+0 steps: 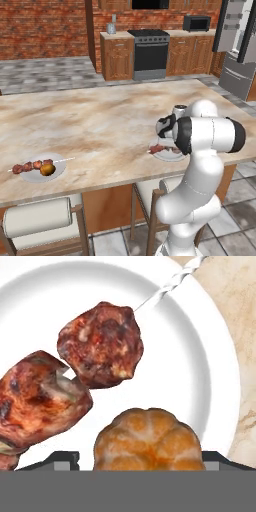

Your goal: Pick up the mango and tangerine from the fridge and place one fruit on each plate on the dining counter.

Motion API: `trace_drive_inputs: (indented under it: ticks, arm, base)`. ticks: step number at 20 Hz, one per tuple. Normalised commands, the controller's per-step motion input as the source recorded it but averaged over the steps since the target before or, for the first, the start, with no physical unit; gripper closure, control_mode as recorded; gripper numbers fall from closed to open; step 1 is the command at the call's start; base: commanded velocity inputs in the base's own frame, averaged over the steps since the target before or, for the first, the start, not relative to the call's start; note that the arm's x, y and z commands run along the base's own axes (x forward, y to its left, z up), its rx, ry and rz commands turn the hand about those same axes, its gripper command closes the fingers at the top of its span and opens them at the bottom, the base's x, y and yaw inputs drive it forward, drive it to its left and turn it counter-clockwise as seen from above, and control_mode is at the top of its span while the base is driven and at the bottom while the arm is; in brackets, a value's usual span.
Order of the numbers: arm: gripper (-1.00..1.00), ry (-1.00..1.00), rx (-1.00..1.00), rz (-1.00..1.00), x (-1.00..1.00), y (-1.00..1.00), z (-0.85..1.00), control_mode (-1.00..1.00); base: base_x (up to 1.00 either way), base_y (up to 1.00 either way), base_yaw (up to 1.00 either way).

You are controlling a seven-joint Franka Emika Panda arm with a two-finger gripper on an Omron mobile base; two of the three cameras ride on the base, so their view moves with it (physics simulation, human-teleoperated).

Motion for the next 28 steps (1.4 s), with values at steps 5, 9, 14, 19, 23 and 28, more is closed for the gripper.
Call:
trace_drive_inputs:
  ticks: [5, 9, 14, 19, 23, 28]
  arm:
    - [-1.0, 0.0, 0.01, 0.0, -0.13, -0.05, 0.39, -1.0]
    - [-1.0, -0.01, 0.01, 0.0, -0.1, -0.01, 0.31, -1.0]
    - [-1.0, 0.0, 0.01, 0.0, -0.01, 0.0, 0.01, -1.0]
    - [-1.0, -0.02, 0.02, 0.0, -0.1, 0.0, 0.08, -1.0]
    - [-1.0, -0.17, 0.0, 0.0, -0.63, 0.0, 0.52, -1.0]
    - [-1.0, -0.24, 0.02, 0.01, -0.86, 0.0, 0.72, -1.0]
  base:
    - [0.0, 0.0, 0.0]
    - [0.0, 0.0, 0.0]
    - [0.0, 0.0, 0.0]
    - [0.0, 0.0, 0.0]
    - [0.0, 0.0, 0.0]
    - [0.0, 0.0, 0.0]
